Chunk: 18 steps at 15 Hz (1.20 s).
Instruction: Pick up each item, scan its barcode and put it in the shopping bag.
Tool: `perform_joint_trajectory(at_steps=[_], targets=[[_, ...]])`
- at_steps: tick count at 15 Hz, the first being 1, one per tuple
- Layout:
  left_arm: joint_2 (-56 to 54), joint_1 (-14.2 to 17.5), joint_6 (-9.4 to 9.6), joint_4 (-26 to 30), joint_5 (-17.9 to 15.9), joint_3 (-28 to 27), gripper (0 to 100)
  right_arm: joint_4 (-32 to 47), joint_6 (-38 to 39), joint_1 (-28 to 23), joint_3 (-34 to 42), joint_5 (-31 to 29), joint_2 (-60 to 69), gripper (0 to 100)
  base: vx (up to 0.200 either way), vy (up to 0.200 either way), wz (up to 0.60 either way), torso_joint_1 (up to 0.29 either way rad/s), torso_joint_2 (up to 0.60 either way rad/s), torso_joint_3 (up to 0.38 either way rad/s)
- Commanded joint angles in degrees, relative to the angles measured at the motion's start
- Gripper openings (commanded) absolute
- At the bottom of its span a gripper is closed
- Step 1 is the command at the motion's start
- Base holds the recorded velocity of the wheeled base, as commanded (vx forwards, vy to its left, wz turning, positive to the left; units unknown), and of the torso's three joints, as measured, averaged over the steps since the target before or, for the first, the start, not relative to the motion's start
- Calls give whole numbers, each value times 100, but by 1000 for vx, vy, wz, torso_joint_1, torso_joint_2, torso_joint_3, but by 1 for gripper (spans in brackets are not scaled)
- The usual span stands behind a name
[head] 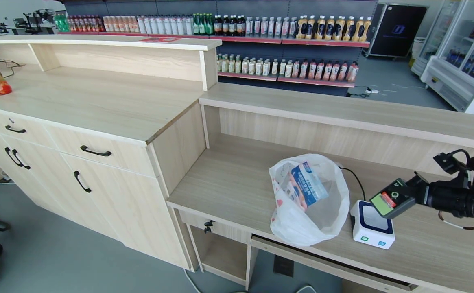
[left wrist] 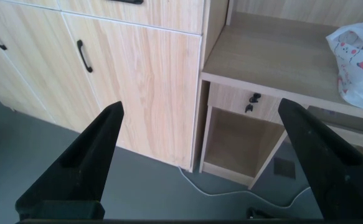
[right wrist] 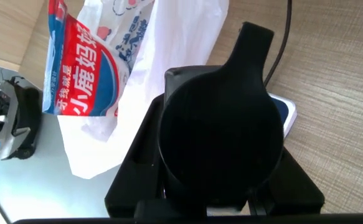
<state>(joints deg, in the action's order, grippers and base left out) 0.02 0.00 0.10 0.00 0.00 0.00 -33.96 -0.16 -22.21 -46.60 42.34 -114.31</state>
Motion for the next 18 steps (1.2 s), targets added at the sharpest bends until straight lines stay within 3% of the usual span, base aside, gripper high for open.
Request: perform_joint_trajectory(at_steps=[1, 2, 3, 5, 7, 14, 18], targets=[[-2, 0, -1, 0, 0, 0, 100, -14, -345, -11, 407, -50, 867, 0, 0, 0, 0, 0, 0, 0], [-2, 0, -1, 0, 0, 0, 100, -14, -503, -38, 494, -77, 1007, 0, 0, 0, 0, 0, 0, 0], [-2, 0, -1, 0, 0, 0, 100, -5, -1724, -407, 1004, -340, 1746, 0, 0, 0, 0, 0, 0, 0], [-2, 0, -1, 0, 0, 0, 100, 56, -3271, -908, 1391, -683, 2387, 0, 0, 0, 0, 0, 0, 0], [-2, 0, -1, 0, 0, 0, 100, 74, -4212, -1268, 1435, -762, 2704, 0, 0, 0, 0, 0, 0, 0], [-2, 0, -1, 0, 0, 0, 100, -348, -4115, -1136, 1409, -727, 2853, 0, 0, 0, 0, 0, 0, 0], [-2, 0, -1, 0, 0, 0, 100, -418, -3886, -873, 1347, -903, 2730, 0, 0, 0, 600, 4, 2, 4]])
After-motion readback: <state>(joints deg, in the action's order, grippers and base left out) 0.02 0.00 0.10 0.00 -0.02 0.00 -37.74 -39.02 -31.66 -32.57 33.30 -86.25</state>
